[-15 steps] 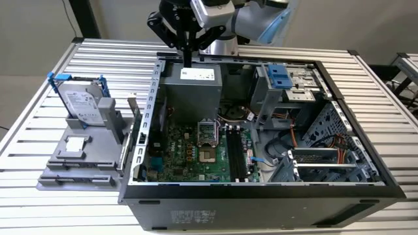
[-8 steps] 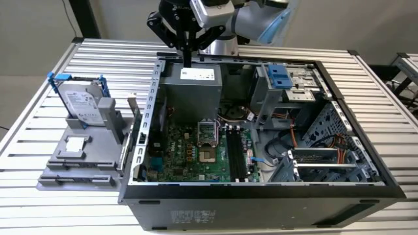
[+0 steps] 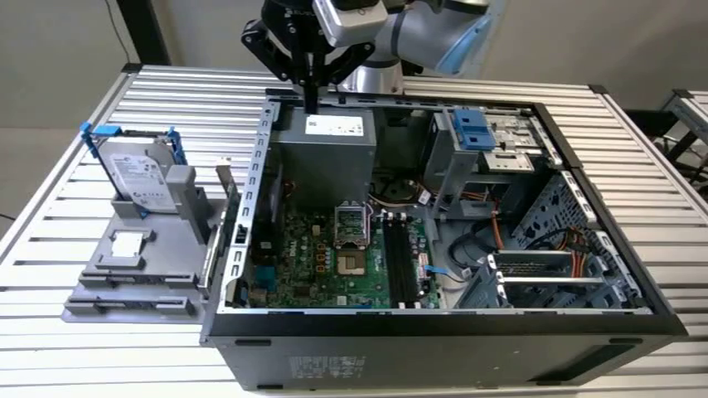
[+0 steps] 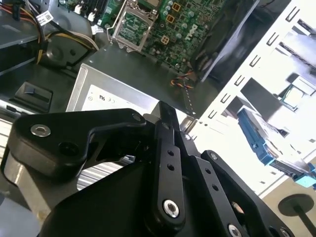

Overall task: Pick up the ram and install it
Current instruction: 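Reach for the ram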

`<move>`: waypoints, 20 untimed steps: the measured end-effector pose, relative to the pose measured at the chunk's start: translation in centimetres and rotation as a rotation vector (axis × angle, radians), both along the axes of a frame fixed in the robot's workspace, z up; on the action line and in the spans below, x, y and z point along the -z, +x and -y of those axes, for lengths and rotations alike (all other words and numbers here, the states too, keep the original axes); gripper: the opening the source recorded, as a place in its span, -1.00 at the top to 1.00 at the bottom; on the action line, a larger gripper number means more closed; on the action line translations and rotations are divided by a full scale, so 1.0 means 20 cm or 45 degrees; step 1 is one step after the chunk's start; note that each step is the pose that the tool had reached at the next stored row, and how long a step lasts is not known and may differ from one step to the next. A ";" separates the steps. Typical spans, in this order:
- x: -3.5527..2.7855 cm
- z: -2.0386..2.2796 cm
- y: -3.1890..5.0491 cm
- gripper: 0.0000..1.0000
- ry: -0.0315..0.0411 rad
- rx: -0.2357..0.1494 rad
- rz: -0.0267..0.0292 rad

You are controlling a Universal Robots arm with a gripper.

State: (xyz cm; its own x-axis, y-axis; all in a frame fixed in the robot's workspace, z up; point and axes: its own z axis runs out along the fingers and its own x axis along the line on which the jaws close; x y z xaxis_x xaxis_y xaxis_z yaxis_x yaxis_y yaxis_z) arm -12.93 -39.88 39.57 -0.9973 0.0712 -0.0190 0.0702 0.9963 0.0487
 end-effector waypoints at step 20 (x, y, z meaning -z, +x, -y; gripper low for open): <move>0.000 0.000 -0.178 1.00 0.0000 -0.001 0.0000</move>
